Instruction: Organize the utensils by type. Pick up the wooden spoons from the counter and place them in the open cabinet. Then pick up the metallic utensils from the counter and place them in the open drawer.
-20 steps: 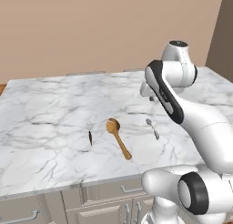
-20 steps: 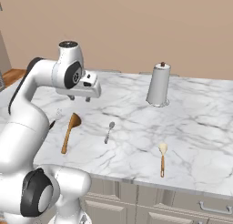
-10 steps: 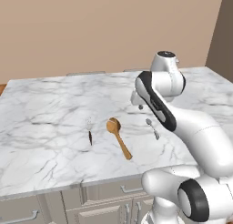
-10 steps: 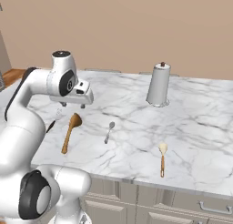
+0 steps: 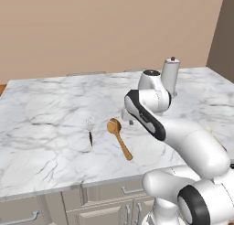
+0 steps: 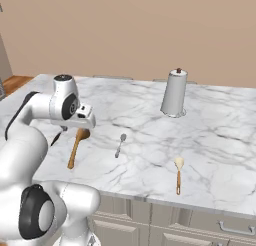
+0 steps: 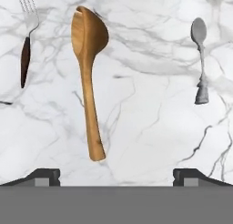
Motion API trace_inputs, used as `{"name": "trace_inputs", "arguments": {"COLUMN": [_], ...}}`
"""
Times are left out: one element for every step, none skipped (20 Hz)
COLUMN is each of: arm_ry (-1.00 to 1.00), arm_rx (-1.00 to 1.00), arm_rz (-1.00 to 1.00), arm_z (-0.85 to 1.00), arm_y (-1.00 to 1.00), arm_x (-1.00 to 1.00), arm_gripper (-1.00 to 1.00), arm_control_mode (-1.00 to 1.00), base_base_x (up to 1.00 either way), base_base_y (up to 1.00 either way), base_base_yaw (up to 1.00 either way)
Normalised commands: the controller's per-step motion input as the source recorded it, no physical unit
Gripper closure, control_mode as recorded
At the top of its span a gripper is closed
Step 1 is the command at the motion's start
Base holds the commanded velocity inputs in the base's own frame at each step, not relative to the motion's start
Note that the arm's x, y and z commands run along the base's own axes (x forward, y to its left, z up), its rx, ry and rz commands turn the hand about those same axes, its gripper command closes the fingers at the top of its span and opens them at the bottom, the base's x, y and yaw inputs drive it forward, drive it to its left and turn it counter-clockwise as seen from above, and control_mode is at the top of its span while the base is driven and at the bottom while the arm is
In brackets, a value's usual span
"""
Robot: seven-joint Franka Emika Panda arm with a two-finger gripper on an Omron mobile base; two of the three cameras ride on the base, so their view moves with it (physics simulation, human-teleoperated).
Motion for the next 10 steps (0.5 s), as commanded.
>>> {"name": "trace_inputs", "arguments": {"arm_ry": [0.07,0.05,0.05,0.04,0.02,0.03,0.02,0.02,0.02,0.03], "arm_rx": [-0.01,-0.01,-0.01,-0.02,-0.03,-0.03,-0.03,-0.03,-0.03,-0.04], "arm_rz": [0.0,0.0,0.0,0.0,0.0,0.0,0.0,0.0,0.0,0.0], "arm_z": [-0.6,-0.59,-0.57,-0.56,-0.54,-0.54,-0.52,-0.52,-0.5,-0.51], "arm_y": [0.32,0.31,0.29,0.29,0.3,0.31,0.32,0.34,0.33,0.34], "arm_x": [0.14,0.18,0.19,0.21,0.22,0.24,0.25,0.25,0.23,0.24], "arm_gripper": [-1.0,-1.0,-1.0,-1.0,-1.0,-1.0,-1.0,-1.0,-1.0,-1.0], "arm_control_mode": [-1.0,-1.0,-1.0,-1.0,-1.0,-1.0,-1.0,-1.0,-1.0,-1.0], "base_base_x": [0.0,0.0,0.0,0.0,0.0,0.0,0.0,0.0,0.0,0.0], "base_base_y": [0.0,0.0,0.0,0.0,0.0,0.0,0.0,0.0,0.0,0.0], "base_base_yaw": [0.0,0.0,0.0,0.0,0.0,0.0,0.0,0.0,0.0,0.0]}}
